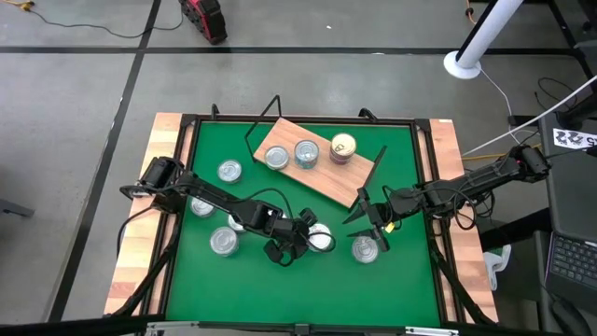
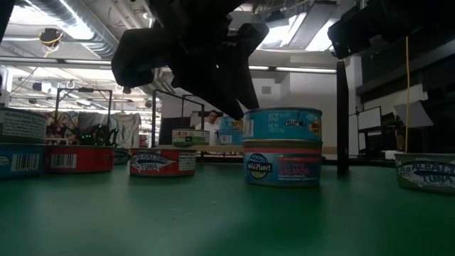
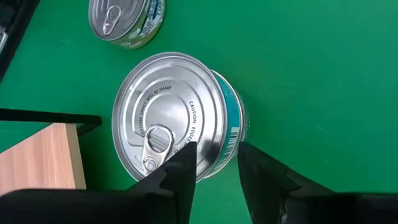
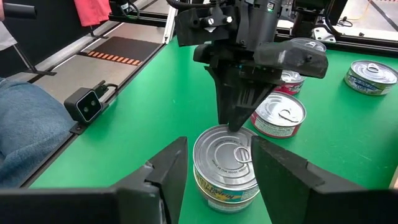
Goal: Stack canned seafood by type on shelf
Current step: Stack the yellow-blue tuna can on top of the yellow-blue tuna can on the shelf
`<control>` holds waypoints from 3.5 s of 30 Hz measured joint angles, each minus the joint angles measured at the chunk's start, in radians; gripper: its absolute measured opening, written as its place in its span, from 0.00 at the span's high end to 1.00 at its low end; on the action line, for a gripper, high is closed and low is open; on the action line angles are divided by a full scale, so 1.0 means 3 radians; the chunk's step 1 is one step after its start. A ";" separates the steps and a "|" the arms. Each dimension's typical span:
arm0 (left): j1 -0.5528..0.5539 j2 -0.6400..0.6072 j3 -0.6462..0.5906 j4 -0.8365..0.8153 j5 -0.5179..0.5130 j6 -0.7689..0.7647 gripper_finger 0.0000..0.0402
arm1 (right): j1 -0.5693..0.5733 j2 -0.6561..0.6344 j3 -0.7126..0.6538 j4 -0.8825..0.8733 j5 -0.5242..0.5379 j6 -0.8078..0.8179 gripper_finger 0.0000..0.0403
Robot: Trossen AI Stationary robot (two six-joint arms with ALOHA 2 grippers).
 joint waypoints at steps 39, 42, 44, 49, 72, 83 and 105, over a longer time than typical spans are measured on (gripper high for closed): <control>0.0000 0.0116 0.0003 0.0242 -0.0018 -0.0386 1.00 | 0.0000 -0.0001 0.0001 -0.0004 0.0000 0.0001 0.56; 0.0000 0.0118 0.0002 0.0250 -0.0017 -0.0386 1.00 | 0.0000 -0.0001 0.0001 -0.0004 0.0000 0.0000 0.56; 0.0000 0.0118 0.0002 0.0251 -0.0018 -0.0406 1.00 | 0.0000 -0.0001 0.0001 -0.0004 0.0000 0.0000 0.56; 0.0000 0.0118 0.0002 0.0261 -0.0018 -0.0534 1.00 | 0.0000 0.0000 0.0001 -0.0004 0.0000 0.0001 0.56; 0.0000 0.0128 -0.0006 0.0428 -0.0033 -0.0721 1.00 | 0.0001 0.0000 0.0001 -0.0001 -0.0001 0.0001 0.56; 0.0001 0.0127 -0.0006 0.0438 -0.0037 -0.0767 1.00 | 0.0000 0.0000 0.0001 0.0002 -0.0001 0.0001 0.56; 0.0076 -0.0148 0.0001 0.0436 -0.0281 -0.0825 1.00 | 0.0001 0.0000 0.0001 0.0050 -0.0001 0.0001 0.56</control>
